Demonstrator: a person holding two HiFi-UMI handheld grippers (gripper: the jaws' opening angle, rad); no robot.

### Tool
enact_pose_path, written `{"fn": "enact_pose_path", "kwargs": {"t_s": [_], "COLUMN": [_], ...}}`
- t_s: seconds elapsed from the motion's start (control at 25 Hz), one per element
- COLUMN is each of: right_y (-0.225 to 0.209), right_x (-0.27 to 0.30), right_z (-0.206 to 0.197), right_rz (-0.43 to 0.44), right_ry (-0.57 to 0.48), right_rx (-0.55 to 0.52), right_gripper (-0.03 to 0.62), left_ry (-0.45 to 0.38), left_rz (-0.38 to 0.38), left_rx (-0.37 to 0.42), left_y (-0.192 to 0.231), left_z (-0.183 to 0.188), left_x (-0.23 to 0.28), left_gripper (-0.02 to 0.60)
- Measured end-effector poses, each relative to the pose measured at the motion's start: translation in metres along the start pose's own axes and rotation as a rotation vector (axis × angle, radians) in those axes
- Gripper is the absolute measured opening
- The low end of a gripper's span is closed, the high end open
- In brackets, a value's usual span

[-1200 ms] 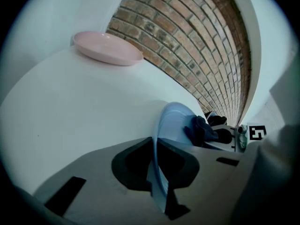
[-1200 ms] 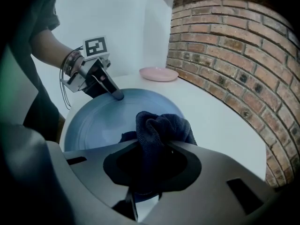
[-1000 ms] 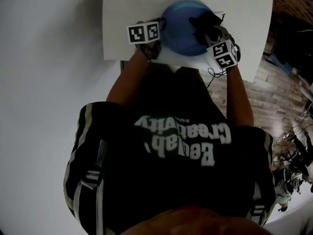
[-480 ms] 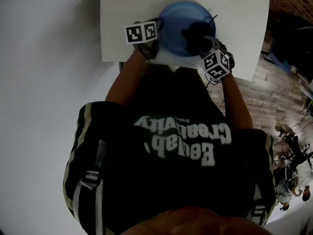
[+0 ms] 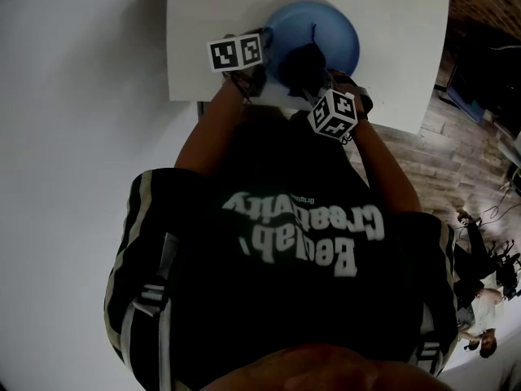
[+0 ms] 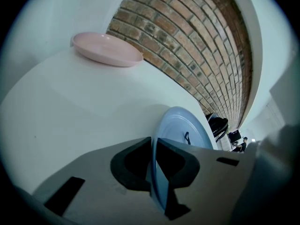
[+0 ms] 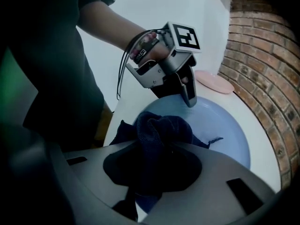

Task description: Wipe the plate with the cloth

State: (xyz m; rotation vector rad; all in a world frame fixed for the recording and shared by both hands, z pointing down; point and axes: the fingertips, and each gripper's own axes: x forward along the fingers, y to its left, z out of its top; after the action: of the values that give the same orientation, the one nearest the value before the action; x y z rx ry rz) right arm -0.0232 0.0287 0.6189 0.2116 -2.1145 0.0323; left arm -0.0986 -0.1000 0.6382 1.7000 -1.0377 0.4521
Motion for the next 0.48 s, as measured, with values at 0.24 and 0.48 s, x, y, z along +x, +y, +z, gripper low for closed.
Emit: {"fn": "enact_pose_path", "kwargs": {"t_s": [0.24,0.48], "right_y": [-0.002,-0.026], "right_x": [0.021,0.038], "right_z": [0.022,0.041], "right_rz": [0.039,0.027], "right_ry": [0.016,0.02], "right_rx": [-0.09,-0.068], "right_gripper": [0.08,0.08], "left_ry": [0.003,0.011], "left_rz": [-0.005,-0.01], "left_rx": [0.005,0.035], "left_y": [0.001,0.001], "left_z": [-0.002,-0.002], "left_x": [0.001,0.002], "left_gripper": [0.018,0.018]}}
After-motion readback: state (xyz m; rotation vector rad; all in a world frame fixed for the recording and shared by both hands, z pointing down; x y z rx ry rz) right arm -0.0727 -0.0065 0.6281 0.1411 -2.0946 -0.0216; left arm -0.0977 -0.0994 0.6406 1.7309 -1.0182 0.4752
